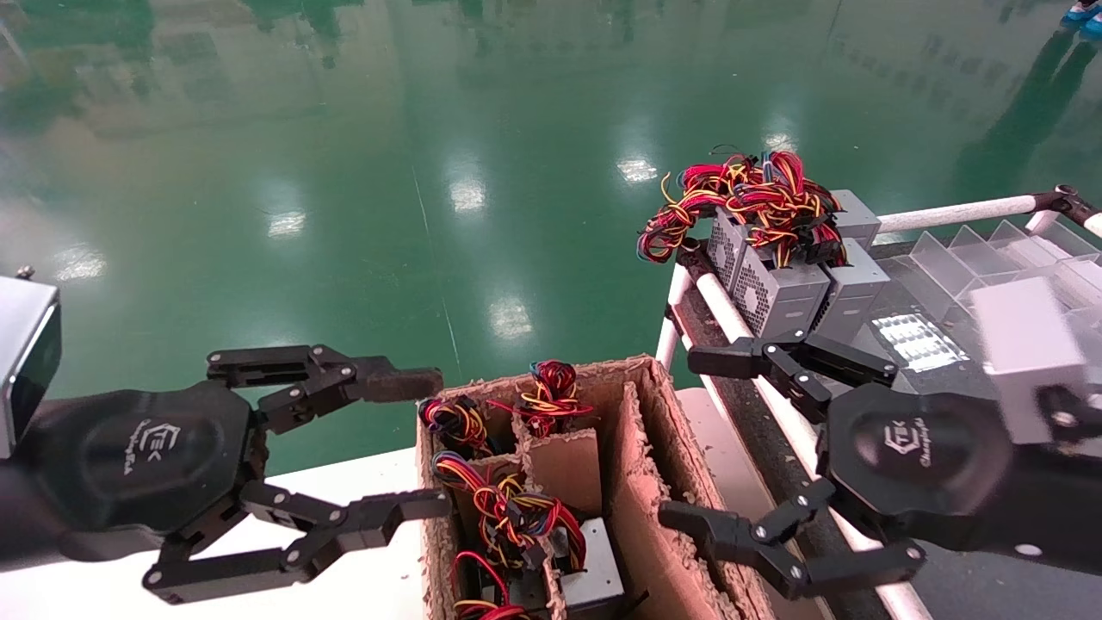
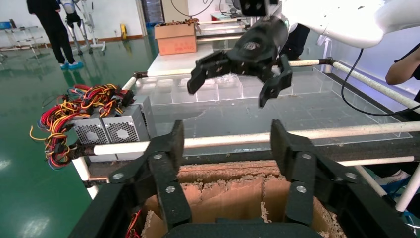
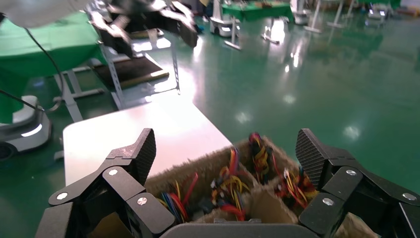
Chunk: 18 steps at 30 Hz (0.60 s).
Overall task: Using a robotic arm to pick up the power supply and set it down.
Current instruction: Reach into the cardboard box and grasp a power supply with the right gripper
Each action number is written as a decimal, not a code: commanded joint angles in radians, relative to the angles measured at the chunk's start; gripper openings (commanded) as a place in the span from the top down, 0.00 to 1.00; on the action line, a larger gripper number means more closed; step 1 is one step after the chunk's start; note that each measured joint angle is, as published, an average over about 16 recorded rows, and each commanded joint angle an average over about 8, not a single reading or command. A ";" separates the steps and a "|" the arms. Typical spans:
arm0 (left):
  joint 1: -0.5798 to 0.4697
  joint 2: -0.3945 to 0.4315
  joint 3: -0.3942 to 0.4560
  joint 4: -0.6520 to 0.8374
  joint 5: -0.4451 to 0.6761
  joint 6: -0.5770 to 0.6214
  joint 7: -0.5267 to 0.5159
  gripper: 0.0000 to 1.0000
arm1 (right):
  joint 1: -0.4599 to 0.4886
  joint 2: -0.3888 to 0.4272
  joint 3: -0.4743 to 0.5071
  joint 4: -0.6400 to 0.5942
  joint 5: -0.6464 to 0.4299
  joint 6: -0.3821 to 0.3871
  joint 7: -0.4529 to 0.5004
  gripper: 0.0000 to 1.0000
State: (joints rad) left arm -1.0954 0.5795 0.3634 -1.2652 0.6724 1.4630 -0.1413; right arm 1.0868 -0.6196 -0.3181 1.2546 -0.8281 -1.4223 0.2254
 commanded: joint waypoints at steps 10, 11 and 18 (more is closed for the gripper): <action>0.000 0.000 0.000 0.000 0.000 0.000 0.000 0.00 | 0.051 -0.064 -0.113 0.036 -0.220 0.076 0.074 0.00; 0.000 0.000 0.000 0.000 0.000 0.000 0.000 0.00 | 0.057 -0.075 -0.126 0.039 -0.241 0.081 0.085 0.00; 0.000 0.000 0.000 0.000 0.000 0.000 0.000 0.00 | 0.095 -0.157 -0.210 0.033 -0.398 0.127 0.132 0.00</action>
State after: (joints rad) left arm -1.0955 0.5794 0.3637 -1.2652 0.6723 1.4629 -0.1412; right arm 1.1767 -0.7735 -0.5233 1.2886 -1.2168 -1.2974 0.3523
